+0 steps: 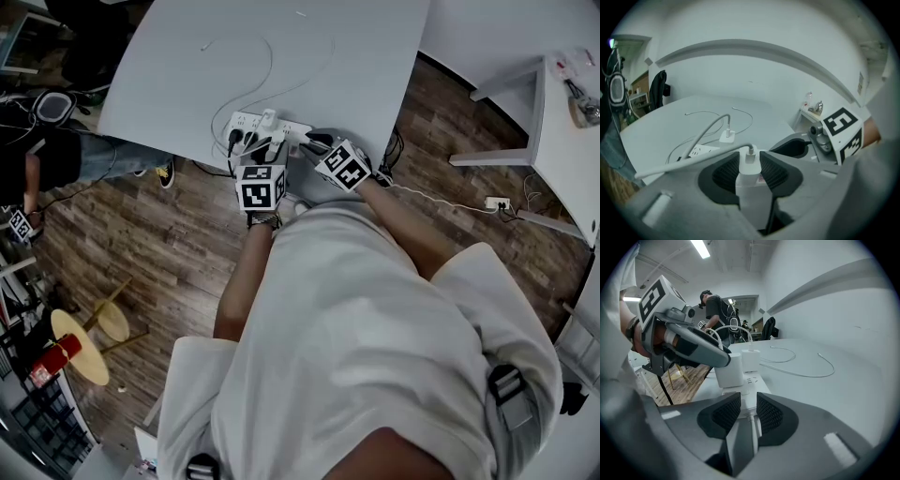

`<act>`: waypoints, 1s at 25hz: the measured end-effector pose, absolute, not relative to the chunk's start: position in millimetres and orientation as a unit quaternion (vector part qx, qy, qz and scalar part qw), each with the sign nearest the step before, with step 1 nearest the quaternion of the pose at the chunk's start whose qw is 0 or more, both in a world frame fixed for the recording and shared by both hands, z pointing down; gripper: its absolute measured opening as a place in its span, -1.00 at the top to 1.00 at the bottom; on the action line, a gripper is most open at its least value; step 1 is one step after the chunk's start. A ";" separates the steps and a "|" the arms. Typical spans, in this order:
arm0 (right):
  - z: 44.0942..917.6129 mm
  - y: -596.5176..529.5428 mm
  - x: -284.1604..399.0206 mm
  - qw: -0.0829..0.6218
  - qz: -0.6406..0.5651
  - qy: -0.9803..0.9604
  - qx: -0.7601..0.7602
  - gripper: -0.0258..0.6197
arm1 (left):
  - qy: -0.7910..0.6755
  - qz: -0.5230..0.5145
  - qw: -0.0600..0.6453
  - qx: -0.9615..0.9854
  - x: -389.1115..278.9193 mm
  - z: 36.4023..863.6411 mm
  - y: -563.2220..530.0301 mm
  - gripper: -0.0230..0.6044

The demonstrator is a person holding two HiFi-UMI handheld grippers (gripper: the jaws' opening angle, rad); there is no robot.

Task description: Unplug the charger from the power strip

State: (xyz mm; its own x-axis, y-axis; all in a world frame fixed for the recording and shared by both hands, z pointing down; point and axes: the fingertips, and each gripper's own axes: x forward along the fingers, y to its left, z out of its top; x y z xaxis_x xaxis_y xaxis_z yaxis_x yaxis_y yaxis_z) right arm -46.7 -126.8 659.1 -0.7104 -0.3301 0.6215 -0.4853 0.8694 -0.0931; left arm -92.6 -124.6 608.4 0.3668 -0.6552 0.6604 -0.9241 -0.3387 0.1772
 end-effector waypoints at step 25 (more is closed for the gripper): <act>660.5 -123.2 -46.6 0.317 0.126 -0.913 0.222 0.59 | -0.494 0.296 0.223 0.787 -89.3 606.5 -120.9 0.48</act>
State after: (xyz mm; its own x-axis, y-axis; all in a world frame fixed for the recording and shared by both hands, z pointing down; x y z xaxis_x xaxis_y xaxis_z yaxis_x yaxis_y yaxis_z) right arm -46.6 -123.2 660.5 -0.7006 -0.3252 0.6352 -0.4854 0.8696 -0.0901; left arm -89.3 -120.9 606.5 0.3371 -0.6453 0.6855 -0.9089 -0.4128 0.0584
